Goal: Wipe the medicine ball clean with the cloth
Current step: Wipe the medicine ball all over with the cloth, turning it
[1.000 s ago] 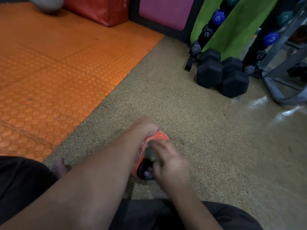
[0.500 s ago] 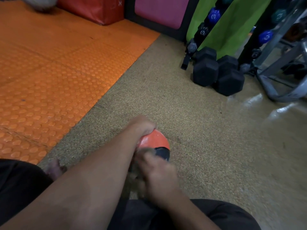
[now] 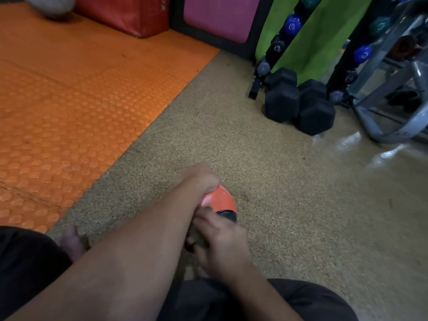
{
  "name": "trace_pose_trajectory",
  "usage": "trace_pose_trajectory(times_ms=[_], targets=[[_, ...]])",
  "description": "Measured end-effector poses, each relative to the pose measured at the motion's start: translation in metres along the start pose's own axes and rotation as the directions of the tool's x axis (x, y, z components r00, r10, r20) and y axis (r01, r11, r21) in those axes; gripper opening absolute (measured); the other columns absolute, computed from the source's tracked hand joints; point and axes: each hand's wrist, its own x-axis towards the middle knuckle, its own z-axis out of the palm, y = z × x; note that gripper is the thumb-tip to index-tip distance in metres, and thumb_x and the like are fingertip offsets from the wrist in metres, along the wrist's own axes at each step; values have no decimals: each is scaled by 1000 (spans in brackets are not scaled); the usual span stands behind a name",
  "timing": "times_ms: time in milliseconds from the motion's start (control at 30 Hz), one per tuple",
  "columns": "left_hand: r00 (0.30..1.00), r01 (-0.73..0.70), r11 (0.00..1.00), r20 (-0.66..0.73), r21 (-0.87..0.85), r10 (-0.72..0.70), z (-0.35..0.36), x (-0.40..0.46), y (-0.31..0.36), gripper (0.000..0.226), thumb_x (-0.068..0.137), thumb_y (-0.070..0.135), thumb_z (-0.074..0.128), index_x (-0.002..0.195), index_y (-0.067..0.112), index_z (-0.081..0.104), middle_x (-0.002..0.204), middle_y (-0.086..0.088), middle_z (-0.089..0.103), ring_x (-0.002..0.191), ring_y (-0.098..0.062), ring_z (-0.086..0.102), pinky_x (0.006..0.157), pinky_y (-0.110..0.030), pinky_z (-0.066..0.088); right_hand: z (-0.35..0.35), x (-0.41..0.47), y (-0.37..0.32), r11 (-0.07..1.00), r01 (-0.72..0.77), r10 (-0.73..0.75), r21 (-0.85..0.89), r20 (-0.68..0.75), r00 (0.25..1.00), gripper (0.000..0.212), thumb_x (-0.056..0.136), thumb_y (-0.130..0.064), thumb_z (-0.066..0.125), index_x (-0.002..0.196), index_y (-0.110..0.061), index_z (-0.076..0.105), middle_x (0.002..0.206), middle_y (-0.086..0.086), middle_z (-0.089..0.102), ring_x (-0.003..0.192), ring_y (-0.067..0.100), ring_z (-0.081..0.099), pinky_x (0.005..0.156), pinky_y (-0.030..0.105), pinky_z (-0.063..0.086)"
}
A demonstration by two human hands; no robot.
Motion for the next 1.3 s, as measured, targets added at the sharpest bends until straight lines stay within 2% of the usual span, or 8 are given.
trace_pose_trajectory(times_ms=[100, 300, 600, 700, 900, 1000, 1133, 1300], targets=[[1000, 15, 1000, -11, -8, -15, -1, -1, 1, 36, 83, 35, 71, 108, 9, 75, 116, -12, 76, 110, -33, 72, 96, -44, 59, -12, 2, 20, 983, -181, 177, 9, -250, 952, 52, 72, -26, 60, 123, -26, 73, 125, -12, 68, 95, 13, 70, 72, 28, 59], [999, 11, 998, 41, -57, -9, -3, 5, -5, 37, 84, 44, 75, 104, 14, 79, 106, -7, 77, 98, -31, 72, 92, -41, 60, 3, -12, -10, 973, 198, -185, -114, 115, 976, 48, 68, -36, 61, 115, -27, 69, 117, -8, 65, 89, 16, 63, 63, 29, 51], [996, 82, 886, 5, -457, -89, -11, 2, -10, 9, 87, 21, 74, 83, 14, 76, 91, -5, 77, 84, -25, 72, 87, -39, 62, -2, 5, 30, 857, -467, 514, 221, -277, 812, 25, 95, -38, 63, 116, -26, 67, 113, -14, 61, 98, 8, 62, 80, 29, 50], [997, 73, 659, 74, -749, -27, -34, -11, -30, 24, 104, 29, 61, 122, 18, 72, 124, 1, 69, 112, -22, 61, 94, -37, 46, 0, 5, 40, 728, -559, 658, 397, -175, 732, 31, 91, -57, 63, 114, -37, 63, 117, -20, 56, 109, 10, 59, 93, 37, 48], [985, -42, 836, 120, -547, 128, -8, -34, -111, 79, 73, 98, 48, 139, 55, 56, 153, 18, 44, 140, -14, 41, 117, -42, 27, -1, 15, 46, 288, -588, 774, 756, 178, 608, 26, 94, -44, 72, 100, -65, 57, 121, -5, 67, 109, 20, 69, 94, 51, 59], [988, -54, 722, 66, -690, 138, 6, -31, -86, 25, 92, 69, 64, 112, 55, 69, 145, 15, 56, 112, -6, 59, 99, -30, 44, -6, 20, 37, 248, -576, 791, 779, 181, 585, 35, 98, -39, 68, 98, -70, 54, 123, -5, 65, 108, 22, 68, 93, 51, 59], [982, -45, 865, 137, -499, 130, -7, -25, -60, 48, 90, 72, 62, 122, 39, 74, 125, 10, 67, 106, -18, 65, 93, -34, 52, 3, 11, 44, -90, -545, 850, 834, 350, 394, 48, 100, -37, 66, 145, -38, 47, 133, 8, 65, 112, 32, 69, 93, 55, 59], [955, -94, 951, 243, -293, 170, -40, -33, -72, 61, 83, 79, 59, 129, 41, 71, 138, 13, 60, 122, -19, 57, 105, -38, 45, 26, 10, 39, -214, -626, 770, 750, 524, 364, 26, 102, -36, 60, 126, -24, 62, 119, 18, 73, 103, 35, 73, 91, 70, 54]])
